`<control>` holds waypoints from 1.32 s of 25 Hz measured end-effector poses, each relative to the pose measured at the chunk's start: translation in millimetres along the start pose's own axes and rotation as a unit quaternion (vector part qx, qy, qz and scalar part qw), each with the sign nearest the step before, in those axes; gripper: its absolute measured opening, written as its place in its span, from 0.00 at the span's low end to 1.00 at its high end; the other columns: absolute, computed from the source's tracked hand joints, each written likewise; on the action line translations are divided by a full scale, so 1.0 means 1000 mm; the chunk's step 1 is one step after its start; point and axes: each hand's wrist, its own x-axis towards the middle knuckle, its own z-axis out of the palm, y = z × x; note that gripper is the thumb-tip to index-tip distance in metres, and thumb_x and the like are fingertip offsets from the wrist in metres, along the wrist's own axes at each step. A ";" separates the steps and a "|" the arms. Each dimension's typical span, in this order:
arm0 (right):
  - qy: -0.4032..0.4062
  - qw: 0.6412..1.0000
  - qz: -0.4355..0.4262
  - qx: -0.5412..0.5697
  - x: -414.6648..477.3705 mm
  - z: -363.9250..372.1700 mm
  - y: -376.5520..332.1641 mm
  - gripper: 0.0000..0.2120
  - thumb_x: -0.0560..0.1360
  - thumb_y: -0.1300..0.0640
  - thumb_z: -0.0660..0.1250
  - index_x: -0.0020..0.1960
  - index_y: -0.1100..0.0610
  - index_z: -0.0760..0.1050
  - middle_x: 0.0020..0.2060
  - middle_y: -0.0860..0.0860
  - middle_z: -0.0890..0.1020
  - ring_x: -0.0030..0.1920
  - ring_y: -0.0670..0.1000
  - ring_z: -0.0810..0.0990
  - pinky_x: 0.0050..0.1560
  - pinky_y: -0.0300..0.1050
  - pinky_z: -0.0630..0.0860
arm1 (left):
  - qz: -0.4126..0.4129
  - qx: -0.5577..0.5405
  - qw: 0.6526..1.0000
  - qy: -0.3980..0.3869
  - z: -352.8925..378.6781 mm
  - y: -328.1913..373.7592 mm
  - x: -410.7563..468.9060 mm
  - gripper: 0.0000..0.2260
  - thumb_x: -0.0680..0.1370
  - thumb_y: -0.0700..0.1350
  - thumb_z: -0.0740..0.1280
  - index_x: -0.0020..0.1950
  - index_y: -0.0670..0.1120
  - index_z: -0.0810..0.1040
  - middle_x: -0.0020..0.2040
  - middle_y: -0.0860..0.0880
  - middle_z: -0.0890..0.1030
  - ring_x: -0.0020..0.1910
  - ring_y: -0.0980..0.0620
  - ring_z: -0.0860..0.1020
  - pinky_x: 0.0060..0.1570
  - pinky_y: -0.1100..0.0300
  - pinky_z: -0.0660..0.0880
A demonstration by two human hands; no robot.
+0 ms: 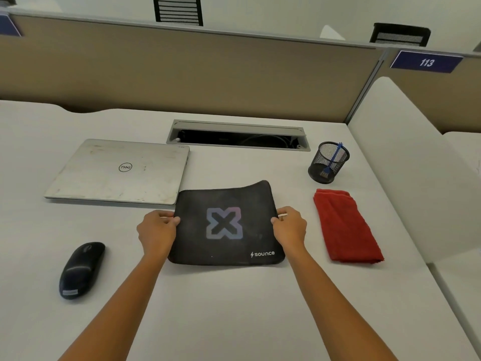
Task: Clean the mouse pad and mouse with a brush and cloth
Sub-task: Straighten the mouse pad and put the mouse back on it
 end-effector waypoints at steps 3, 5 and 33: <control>0.014 0.999 -0.006 0.033 0.015 -0.006 -0.004 0.11 0.77 0.61 0.66 0.59 0.58 0.75 0.54 0.57 0.81 0.48 0.54 0.78 0.47 0.41 0.71 | 0.019 -0.036 0.999 0.009 0.006 0.017 0.011 0.11 0.76 0.42 0.71 0.57 0.41 0.81 0.51 0.43 0.84 0.53 0.45 0.80 0.59 0.52 0.73; 0.022 0.999 -0.004 0.039 0.029 -0.007 -0.011 0.11 0.77 0.61 0.66 0.58 0.58 0.74 0.54 0.58 0.81 0.51 0.56 0.79 0.48 0.43 0.73 | 0.033 -0.039 0.999 0.011 0.015 0.031 0.023 0.11 0.76 0.42 0.71 0.57 0.41 0.81 0.51 0.43 0.83 0.53 0.45 0.80 0.59 0.51 0.73; -0.044 0.951 -0.290 0.096 -0.113 0.093 -0.077 0.17 0.74 0.54 0.69 0.61 0.56 0.72 0.55 0.50 0.75 0.56 0.47 0.73 0.55 0.36 0.72 | 0.198 0.148 0.955 0.167 -0.076 -0.059 -0.007 0.19 0.81 0.40 0.59 0.72 0.43 0.69 0.71 0.44 0.72 0.74 0.46 0.65 0.75 0.47 0.50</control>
